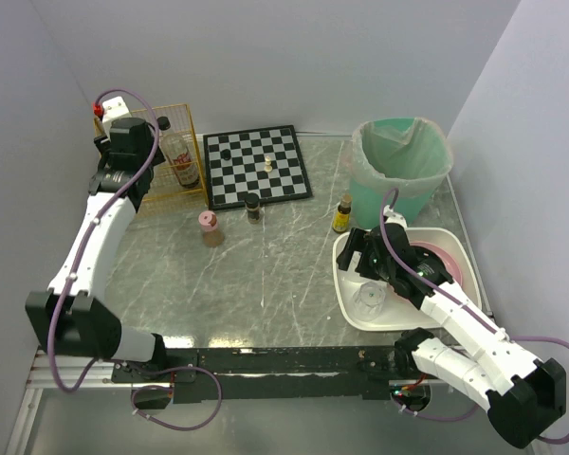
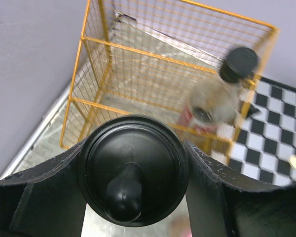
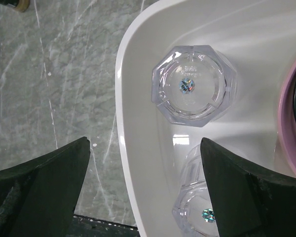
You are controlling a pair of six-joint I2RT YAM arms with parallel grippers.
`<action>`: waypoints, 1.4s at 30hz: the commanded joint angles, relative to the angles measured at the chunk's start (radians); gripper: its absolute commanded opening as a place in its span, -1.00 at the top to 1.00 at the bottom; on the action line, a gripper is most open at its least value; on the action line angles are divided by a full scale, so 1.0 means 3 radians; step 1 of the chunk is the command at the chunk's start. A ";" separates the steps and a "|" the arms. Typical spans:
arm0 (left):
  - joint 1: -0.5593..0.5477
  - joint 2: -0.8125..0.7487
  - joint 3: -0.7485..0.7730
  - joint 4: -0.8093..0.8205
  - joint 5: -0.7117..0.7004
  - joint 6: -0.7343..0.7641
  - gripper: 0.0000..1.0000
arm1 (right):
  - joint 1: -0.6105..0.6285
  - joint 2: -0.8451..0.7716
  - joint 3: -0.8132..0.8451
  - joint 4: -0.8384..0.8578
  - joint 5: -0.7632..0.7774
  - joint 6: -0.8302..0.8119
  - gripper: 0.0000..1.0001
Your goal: Clear the kitchen counter
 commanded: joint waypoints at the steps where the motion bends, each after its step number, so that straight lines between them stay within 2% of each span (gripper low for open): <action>1: 0.0158 0.0143 0.0172 0.0741 -0.0081 0.0169 0.99 | -0.0026 -0.0173 0.0048 -0.0049 0.0050 -0.0006 -0.99; 11: 0.0736 0.0583 0.0198 0.1366 0.0639 0.0195 0.99 | -0.0052 -0.0153 0.0038 -0.0069 0.0091 0.0025 -0.99; 20: 0.0793 0.0849 0.0029 0.1836 0.1263 0.0119 0.99 | -0.0067 -0.0071 0.0043 -0.0049 0.0096 0.0066 -0.99; 32: 0.0772 0.1054 -0.0196 0.2225 0.1422 0.0154 0.99 | -0.0072 -0.0122 0.0012 -0.0080 0.0101 0.0096 -0.99; 37: 0.0721 0.1263 -0.0058 0.2052 0.1428 0.0226 0.98 | -0.0072 -0.0092 0.0043 -0.0080 0.0091 0.0086 -0.99; 42: 0.0634 0.1401 0.0008 0.1929 0.1336 0.0287 0.82 | -0.0077 -0.0102 0.0033 -0.0080 0.0096 0.0091 -0.99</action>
